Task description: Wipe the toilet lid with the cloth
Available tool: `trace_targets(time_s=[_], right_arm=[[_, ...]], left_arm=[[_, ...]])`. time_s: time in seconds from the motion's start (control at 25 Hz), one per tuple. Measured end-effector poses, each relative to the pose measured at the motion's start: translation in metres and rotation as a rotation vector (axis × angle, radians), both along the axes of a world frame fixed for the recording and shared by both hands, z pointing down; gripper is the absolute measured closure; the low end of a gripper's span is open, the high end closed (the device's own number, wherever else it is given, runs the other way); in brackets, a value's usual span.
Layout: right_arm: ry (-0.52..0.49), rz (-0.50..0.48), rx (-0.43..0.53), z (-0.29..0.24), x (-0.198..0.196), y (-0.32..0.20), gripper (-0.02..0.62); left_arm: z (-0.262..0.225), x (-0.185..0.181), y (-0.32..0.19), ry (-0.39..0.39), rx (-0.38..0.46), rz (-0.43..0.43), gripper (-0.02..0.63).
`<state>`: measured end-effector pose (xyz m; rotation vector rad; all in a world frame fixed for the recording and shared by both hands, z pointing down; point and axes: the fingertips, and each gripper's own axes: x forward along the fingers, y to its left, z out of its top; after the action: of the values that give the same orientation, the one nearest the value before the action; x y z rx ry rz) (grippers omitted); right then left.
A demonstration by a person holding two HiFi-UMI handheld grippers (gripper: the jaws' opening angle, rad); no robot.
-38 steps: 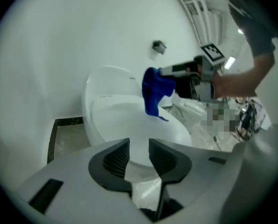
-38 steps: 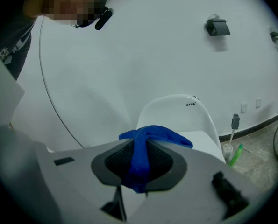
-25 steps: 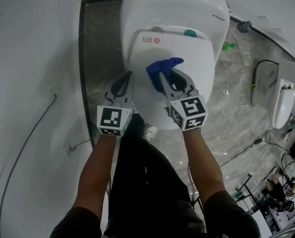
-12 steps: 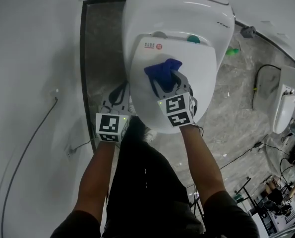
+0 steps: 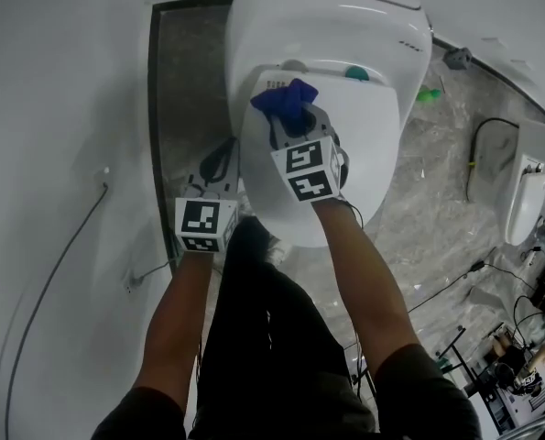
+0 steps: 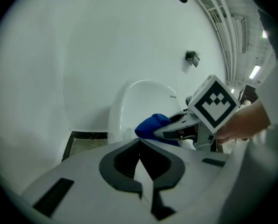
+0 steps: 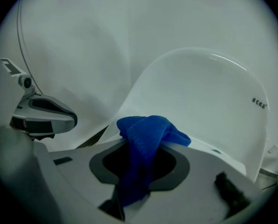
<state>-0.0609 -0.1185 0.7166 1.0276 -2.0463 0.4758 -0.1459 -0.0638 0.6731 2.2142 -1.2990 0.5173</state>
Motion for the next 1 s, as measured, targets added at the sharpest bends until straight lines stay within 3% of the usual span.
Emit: trace_targets(time_s=[0.28,0.48,0.68,1.0], right_arm=[[0.004,0.024,0.034,0.000,0.004,-0.011,0.485],[0.017,0.085,0.043,-0.001,0.034,-0.019,0.485],[0.071,0.164,0.046,-0.002,0.098,-0.023,0.485],[0.083,0.436,0.021,0.003,0.222,-0.026,0.485]], left_arm=[[0.003,-0.004,-0.032,-0.006,-0.023,-0.060,0.595],[0.005,0.022,-0.049,-0.019,-0.044,-0.012,0.595],[0.004,0.046,-0.055,0.012,-0.075,0.018,0.595],[0.002,0.084,-0.052,0.026,-0.075,0.082,0.595]])
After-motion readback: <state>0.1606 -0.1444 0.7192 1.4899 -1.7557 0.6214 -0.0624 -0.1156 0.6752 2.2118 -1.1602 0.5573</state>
